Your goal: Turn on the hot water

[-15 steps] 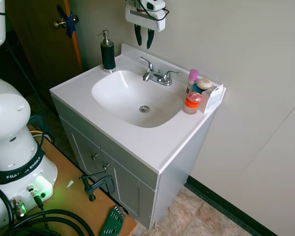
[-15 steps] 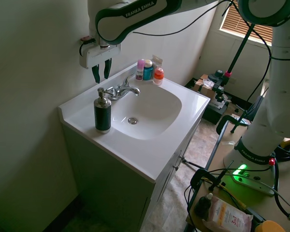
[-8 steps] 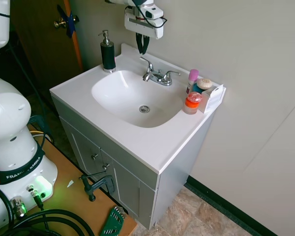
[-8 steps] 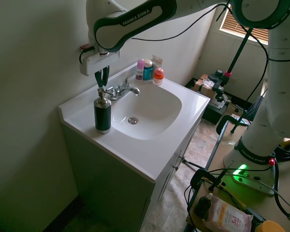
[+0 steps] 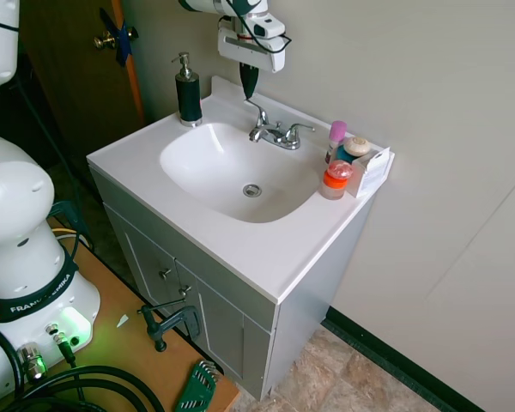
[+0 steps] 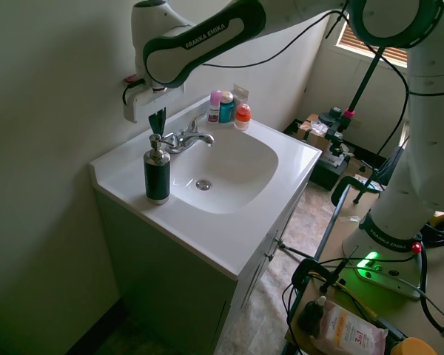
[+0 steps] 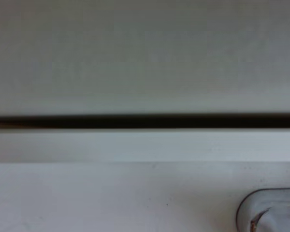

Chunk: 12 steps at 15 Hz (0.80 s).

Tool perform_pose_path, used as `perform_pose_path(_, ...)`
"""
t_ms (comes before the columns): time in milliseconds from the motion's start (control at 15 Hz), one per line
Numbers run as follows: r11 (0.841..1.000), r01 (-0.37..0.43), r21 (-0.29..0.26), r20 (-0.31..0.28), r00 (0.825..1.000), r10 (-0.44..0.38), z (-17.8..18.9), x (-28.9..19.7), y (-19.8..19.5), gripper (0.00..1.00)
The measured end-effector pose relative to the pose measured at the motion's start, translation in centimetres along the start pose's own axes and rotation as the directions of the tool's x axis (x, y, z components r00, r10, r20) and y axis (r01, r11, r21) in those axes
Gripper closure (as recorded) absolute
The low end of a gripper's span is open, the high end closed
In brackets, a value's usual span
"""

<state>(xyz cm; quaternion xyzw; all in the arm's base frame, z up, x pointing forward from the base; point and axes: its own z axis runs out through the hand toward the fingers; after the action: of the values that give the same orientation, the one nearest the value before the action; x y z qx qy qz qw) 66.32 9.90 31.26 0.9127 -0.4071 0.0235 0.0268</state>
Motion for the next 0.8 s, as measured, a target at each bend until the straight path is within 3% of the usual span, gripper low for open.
perform_pose_path(467, 0.998, -0.051, -0.024, -0.015, 0.999, 0.051, 1.9, 0.1, 0.5, 0.00)
perform_pose_path(800, 0.999, -0.053, -0.005, -0.015, 0.998, 0.053, 4.7, -1.8, 3.6, 0.00)
